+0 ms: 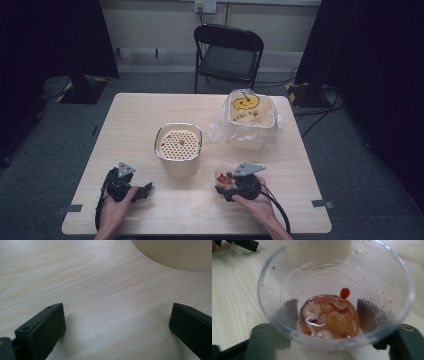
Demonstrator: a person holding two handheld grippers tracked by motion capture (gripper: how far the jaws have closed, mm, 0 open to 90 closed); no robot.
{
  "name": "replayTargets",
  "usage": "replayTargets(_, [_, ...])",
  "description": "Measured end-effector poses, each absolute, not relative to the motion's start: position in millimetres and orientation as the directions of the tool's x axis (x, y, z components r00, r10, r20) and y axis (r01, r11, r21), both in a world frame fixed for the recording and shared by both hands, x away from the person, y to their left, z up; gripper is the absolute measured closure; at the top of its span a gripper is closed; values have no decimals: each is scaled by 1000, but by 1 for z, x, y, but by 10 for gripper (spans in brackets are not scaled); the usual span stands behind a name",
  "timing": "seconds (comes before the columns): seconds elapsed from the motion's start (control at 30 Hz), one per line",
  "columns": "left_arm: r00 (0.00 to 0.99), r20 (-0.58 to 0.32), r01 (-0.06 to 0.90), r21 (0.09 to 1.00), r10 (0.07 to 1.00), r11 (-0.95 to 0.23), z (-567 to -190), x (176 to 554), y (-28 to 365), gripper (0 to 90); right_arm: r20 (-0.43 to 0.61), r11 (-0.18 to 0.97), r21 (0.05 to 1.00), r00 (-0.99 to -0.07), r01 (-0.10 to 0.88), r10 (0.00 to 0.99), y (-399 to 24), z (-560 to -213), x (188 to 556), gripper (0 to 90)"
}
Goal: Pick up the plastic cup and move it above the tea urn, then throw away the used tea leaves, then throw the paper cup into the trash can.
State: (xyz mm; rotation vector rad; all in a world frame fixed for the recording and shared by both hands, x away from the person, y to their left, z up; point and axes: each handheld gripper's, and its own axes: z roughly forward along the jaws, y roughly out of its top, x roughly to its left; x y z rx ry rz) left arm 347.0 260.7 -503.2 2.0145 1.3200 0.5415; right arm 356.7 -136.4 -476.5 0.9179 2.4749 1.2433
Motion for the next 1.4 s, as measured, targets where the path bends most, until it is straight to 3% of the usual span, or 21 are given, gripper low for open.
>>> replayTargets(0.33, [405,-14,641,718,914,-273,-503,347,261,0,57,457,786,-784,417,618,-135,-472,361,452])
replayTargets(0.97, [405,-14,641,718,914,-273,-503,347,261,0,38,420,815,-759,400,650,-141,-440,370,482])
replayTargets(1.4, [405,-15,641,718,914,-272,-503,347,261,0,-43,441,831,-753,338,657,-127,-394,388,502])
